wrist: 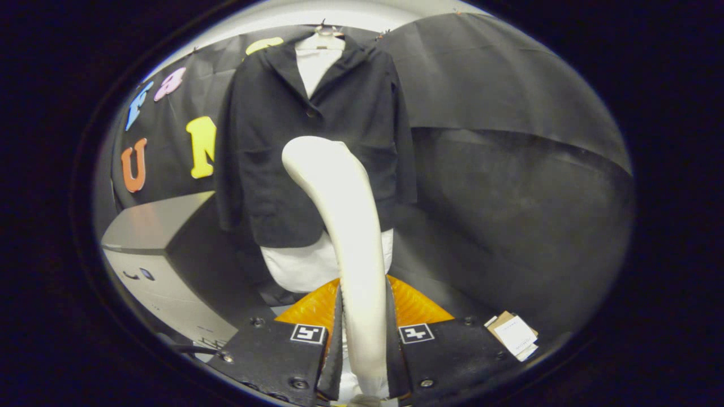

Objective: Iron the clothes twice with a garment steamer, once on the left side and once on the right side.

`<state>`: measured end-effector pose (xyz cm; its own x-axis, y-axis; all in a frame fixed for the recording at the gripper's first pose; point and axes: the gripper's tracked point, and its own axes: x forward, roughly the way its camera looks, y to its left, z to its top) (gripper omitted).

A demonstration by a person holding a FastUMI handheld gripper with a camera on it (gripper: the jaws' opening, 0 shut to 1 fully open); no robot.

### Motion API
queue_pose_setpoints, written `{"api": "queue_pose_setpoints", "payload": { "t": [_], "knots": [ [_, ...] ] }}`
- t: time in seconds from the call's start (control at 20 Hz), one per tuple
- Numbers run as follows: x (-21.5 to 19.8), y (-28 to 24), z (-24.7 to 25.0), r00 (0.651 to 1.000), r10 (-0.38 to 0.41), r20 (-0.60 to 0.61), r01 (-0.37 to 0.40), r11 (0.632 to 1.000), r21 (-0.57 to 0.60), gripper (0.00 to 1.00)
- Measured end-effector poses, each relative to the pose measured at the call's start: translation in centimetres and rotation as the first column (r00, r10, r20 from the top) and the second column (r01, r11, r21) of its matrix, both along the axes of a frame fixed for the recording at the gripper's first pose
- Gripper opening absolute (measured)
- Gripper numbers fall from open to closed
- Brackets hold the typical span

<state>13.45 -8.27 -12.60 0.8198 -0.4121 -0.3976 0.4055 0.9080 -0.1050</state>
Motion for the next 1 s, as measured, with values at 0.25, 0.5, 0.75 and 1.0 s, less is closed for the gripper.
{"api": "queue_pose_setpoints", "payload": {
  "t": [0.25,0.5,0.75,1.0],
  "knots": [
    [-5.7,5.5,4.2,0.996,0.031,0.079,-0.027,0.999,-0.045,0.34],
    [-8.2,9.5,8.8,0.98,0.127,0.153,-0.118,0.991,-0.07,0.34],
    [-9.8,11.3,12.3,0.94,0.271,0.209,-0.257,0.962,-0.092,0.34],
    [-11.5,10.8,12.9,0.921,0.329,0.211,-0.317,0.944,-0.088,0.34]
  ]
}}
